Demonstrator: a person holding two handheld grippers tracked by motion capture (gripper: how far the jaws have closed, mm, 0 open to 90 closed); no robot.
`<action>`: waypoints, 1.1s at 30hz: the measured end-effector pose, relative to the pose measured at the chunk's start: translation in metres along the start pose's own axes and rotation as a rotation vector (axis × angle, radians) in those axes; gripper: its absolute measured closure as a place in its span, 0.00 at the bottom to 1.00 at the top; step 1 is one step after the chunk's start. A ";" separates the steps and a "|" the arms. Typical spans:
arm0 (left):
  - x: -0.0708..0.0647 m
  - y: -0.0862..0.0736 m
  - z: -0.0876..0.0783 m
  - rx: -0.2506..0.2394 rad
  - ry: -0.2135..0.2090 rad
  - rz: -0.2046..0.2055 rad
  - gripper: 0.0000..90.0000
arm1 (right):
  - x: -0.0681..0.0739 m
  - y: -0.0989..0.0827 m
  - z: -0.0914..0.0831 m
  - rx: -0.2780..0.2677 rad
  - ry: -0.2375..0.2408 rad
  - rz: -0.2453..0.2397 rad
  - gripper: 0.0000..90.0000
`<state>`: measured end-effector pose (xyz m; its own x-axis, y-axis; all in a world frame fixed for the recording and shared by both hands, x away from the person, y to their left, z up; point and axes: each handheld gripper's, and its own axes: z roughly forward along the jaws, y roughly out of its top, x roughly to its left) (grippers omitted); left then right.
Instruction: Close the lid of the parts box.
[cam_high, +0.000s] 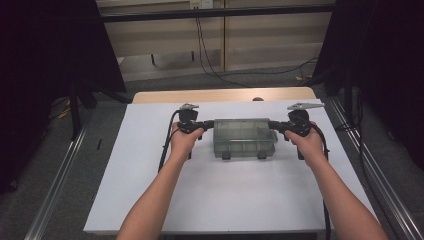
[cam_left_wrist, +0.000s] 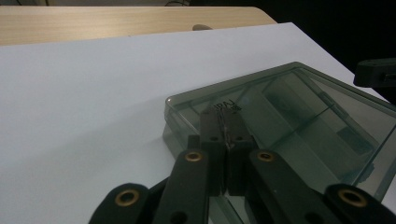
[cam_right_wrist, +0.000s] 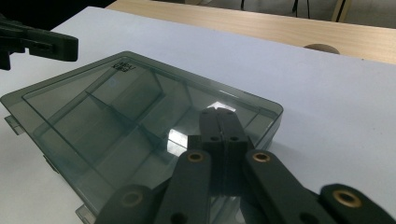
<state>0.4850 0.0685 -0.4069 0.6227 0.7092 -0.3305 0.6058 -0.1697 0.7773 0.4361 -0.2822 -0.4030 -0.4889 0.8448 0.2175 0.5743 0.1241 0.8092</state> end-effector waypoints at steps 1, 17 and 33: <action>0.000 0.000 0.000 0.002 -0.001 0.004 0.99 | 0.000 -0.001 0.000 -0.002 0.002 0.001 1.00; -0.002 -0.007 -0.002 0.013 -0.006 0.030 0.99 | 0.000 -0.009 -0.003 0.003 -0.007 -0.005 1.00; -0.004 -0.011 -0.001 0.022 -0.015 0.041 0.99 | 0.002 -0.012 -0.001 0.015 -0.013 -0.015 1.00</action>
<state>0.4751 0.0686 -0.4137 0.6545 0.6911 -0.3067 0.5902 -0.2136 0.7785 0.4275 -0.2831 -0.4118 -0.4893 0.8492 0.1985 0.5768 0.1444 0.8040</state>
